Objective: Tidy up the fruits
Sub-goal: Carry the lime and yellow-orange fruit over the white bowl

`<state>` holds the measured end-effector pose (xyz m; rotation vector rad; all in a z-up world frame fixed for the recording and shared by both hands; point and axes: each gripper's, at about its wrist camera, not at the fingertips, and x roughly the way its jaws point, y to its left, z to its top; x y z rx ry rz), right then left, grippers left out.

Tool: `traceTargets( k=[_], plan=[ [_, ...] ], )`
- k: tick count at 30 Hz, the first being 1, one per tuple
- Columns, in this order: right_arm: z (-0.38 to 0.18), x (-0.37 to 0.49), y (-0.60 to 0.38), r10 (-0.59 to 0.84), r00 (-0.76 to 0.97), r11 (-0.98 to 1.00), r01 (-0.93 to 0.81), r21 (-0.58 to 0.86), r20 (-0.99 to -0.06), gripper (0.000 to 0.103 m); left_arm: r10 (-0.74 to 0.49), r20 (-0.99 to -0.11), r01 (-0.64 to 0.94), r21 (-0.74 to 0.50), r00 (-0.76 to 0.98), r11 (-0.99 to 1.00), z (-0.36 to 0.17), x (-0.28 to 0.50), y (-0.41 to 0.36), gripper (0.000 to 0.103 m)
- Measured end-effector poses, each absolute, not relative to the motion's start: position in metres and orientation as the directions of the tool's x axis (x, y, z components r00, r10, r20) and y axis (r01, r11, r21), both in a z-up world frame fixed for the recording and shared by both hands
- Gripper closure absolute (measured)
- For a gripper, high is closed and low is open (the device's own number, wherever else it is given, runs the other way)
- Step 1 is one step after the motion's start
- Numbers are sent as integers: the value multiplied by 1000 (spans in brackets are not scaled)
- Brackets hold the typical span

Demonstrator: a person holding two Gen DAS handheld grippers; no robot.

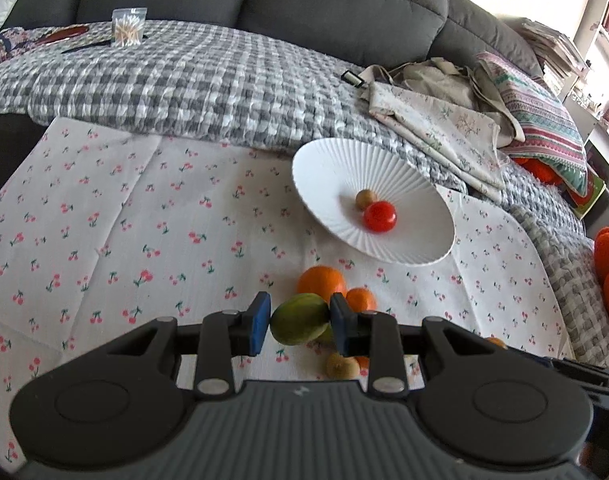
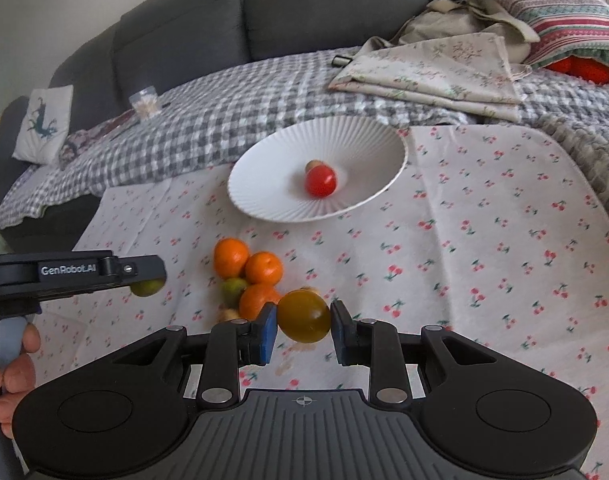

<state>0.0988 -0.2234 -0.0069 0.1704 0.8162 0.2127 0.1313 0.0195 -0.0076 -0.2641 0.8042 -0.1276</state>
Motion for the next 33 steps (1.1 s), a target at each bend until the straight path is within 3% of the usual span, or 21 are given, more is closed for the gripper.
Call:
traceTargets(
  k=[33],
  plan=[
    [-5, 182, -238, 221, 727, 973, -123, 194, -650, 76, -289, -606, 205, -206, 741, 957, -17, 211, -37, 72]
  ],
)
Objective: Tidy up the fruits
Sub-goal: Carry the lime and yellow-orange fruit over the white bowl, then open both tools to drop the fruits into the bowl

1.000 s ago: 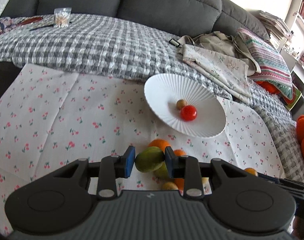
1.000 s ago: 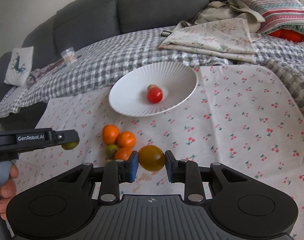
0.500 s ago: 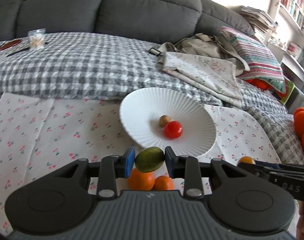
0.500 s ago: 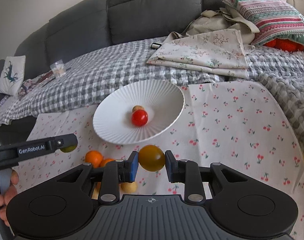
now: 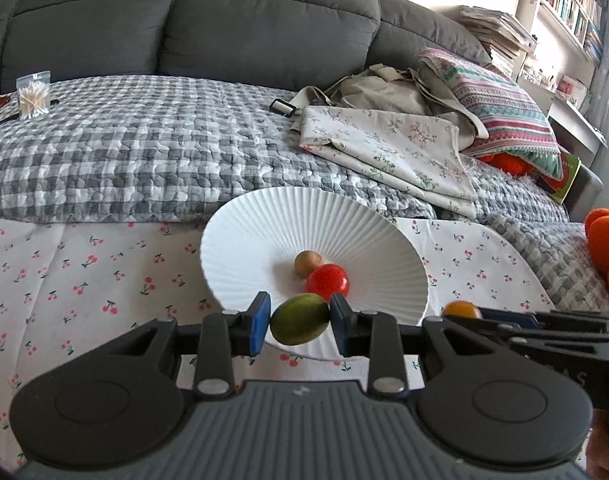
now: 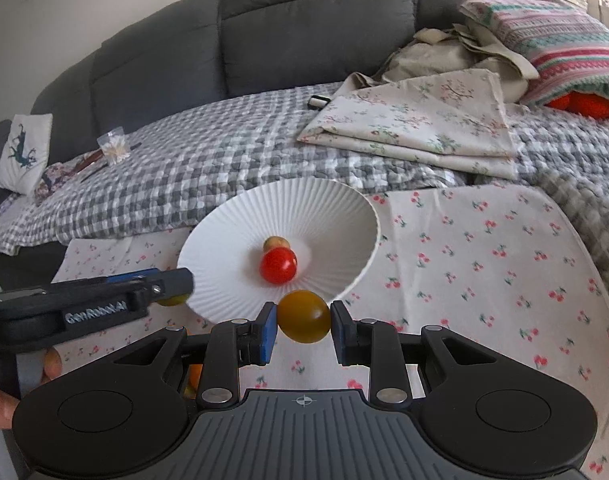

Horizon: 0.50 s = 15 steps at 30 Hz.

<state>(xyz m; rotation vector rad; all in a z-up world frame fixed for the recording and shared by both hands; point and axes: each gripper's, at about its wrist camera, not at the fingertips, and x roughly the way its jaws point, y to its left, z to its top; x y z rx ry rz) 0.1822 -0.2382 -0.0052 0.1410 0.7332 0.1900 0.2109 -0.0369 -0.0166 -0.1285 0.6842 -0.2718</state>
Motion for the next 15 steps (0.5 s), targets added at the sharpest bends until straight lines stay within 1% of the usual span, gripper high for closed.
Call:
traceTargets(
  k=[15],
  plan=[
    [-31, 218, -211, 215, 724, 976, -172, 130, -656, 76, -258, -621, 222, -138, 740, 965, -40, 238, -47, 72]
  ],
)
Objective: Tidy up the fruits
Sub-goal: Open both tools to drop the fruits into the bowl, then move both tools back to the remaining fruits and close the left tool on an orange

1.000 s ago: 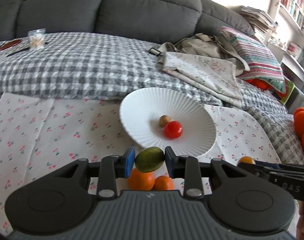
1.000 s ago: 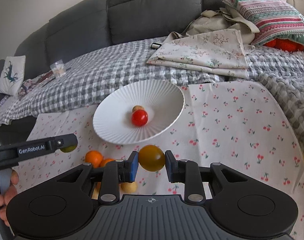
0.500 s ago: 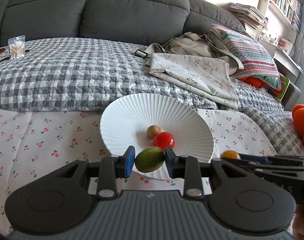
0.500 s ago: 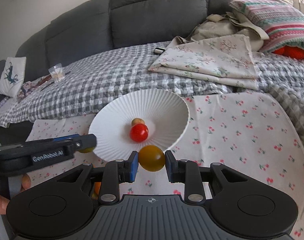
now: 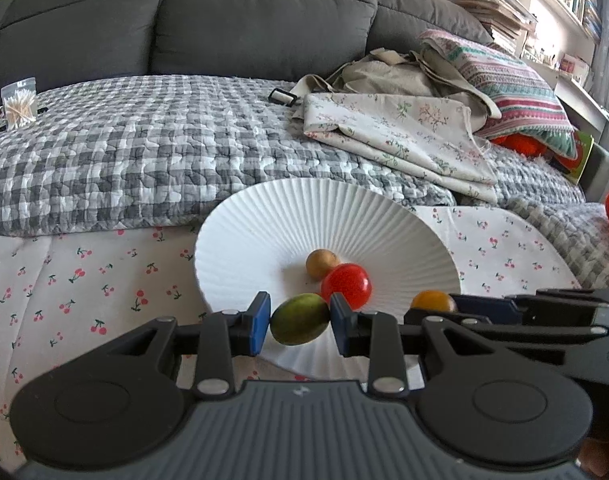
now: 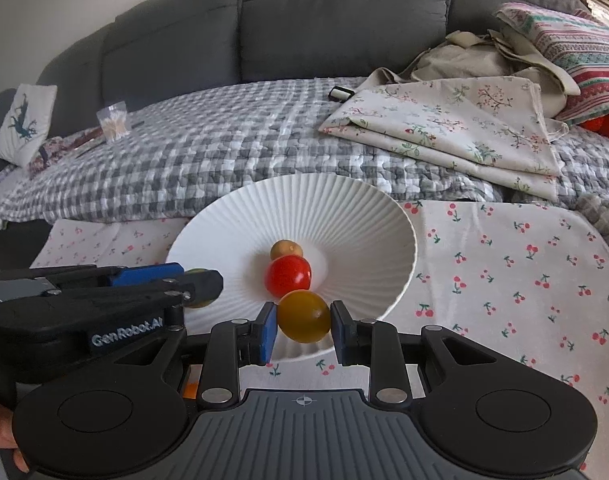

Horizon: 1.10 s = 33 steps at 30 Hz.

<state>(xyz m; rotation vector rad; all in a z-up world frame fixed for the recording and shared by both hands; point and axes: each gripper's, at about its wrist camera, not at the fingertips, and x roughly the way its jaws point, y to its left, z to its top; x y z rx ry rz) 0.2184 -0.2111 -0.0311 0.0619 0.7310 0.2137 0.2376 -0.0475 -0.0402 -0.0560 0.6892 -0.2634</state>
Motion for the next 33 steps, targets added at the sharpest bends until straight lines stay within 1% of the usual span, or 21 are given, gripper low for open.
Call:
traceTargets(
  k=[9, 11, 12, 13, 14, 15, 16, 17, 18, 23, 27, 30, 33],
  plan=[
    [-38, 225, -212, 215, 723, 977, -160, 143, -657, 74, -255, -628, 213, -143, 736, 967, -44, 241, -47, 71],
    [-38, 224, -214, 214, 723, 977, -155, 148, -656, 74, -260, -628, 210, -153, 734, 966, -42, 241, -46, 63],
    [-37, 224, -215, 213, 725, 977, -150, 152, -655, 73, -257, -622, 202, -159, 740, 966, -40, 240, -44, 51],
    [-34, 224, -218, 213, 727, 977, -141, 162, -652, 73, -252, -615, 191, -164, 748, 968, -37, 239, -42, 42],
    [-32, 224, -221, 218, 729, 975, -132, 178, -649, 73, -250, -608, 184, -169, 754, 968, -35, 238, -41, 40],
    [-30, 224, -225, 226, 730, 972, -125, 199, -644, 69, -255, -602, 182, -181, 757, 967, -32, 238, -38, 38],
    [-27, 223, -230, 235, 734, 968, -115, 225, -637, 59, -258, -600, 178, -191, 757, 965, -30, 238, -35, 38],
    [-24, 222, -235, 237, 742, 964, -101, 246, -627, 54, -257, -599, 170, -199, 759, 965, -28, 238, -33, 38],
    [-21, 221, -241, 237, 748, 961, -87, 263, -619, 52, -252, -597, 159, -206, 762, 966, -26, 237, -30, 38],
    [-11, 217, -261, 247, 756, 937, -28, 348, -607, 52, -253, -586, 131, -242, 770, 961, -18, 236, -17, 38],
    [-2, 210, -262, 252, 762, 935, -33, 353, -597, 52, -262, -578, 130, -259, 773, 957, -11, 231, -12, 38],
    [6, 203, -261, 260, 761, 933, -39, 358, -594, 47, -261, -580, 143, -242, 772, 960, -6, 224, -15, 38],
    [12, 193, -259, 278, 756, 931, -61, 360, -592, 46, -261, -592, 153, -227, 762, 962, -2, 215, -17, 38]
  ],
)
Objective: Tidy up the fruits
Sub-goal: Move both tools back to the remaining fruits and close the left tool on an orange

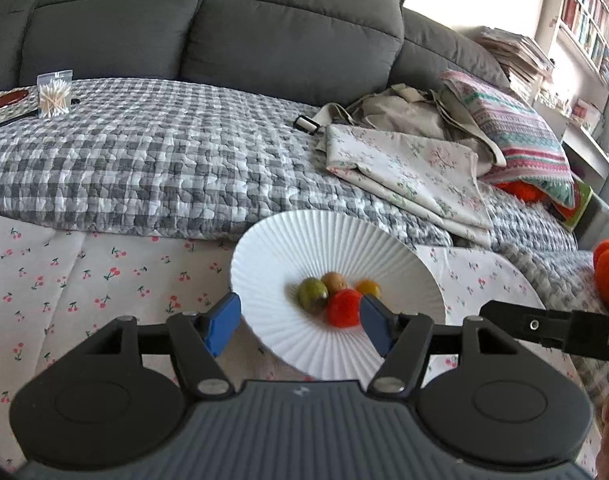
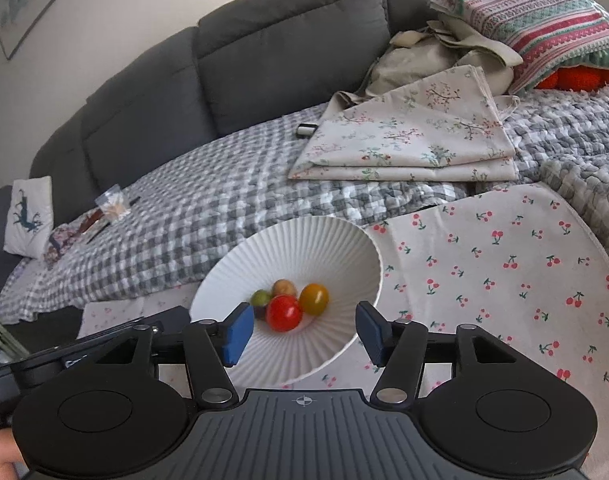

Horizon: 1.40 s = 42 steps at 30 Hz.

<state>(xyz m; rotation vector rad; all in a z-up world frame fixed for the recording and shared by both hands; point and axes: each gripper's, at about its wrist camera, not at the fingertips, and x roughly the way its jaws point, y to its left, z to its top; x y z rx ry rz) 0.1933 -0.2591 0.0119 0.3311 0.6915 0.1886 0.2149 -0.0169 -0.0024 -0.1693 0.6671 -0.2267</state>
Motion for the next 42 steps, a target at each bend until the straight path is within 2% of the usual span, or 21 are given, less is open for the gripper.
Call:
traceTargets(
  k=[4, 7, 9, 11, 13, 19, 35, 42],
  plan=[
    [17, 180, -254, 281, 748, 937, -79, 339, -602, 44, -239, -622, 157, -185, 745, 970, 1, 200, -18, 37],
    [21, 167, -251, 288, 742, 936, -85, 342, -605, 40, -253, -643, 144, -218, 723, 965, 4, 189, -11, 37],
    [23, 157, -250, 297, 735, 933, -87, 349, -609, 37, -257, -660, 134, -232, 706, 963, 6, 182, -5, 34],
    [26, 146, -248, 296, 731, 935, -91, 342, -614, 36, -246, -678, 112, -236, 693, 965, 7, 175, 1, 27],
    [28, 136, -247, 303, 723, 935, -101, 339, -621, 28, -242, -690, 93, -246, 682, 965, 8, 167, 8, 23],
    [28, 116, -253, 313, 701, 928, -84, 362, -641, 19, -248, -707, 50, -289, 662, 956, 3, 151, 25, 22],
    [3, 106, -241, 277, 645, 950, -76, 301, -712, 18, -272, -714, 108, -267, 645, 958, -34, 167, 3, 22],
    [-5, 109, -238, 260, 631, 958, -73, 278, -731, 18, -316, -681, 122, -318, 661, 940, -46, 182, -1, 25]
  ],
)
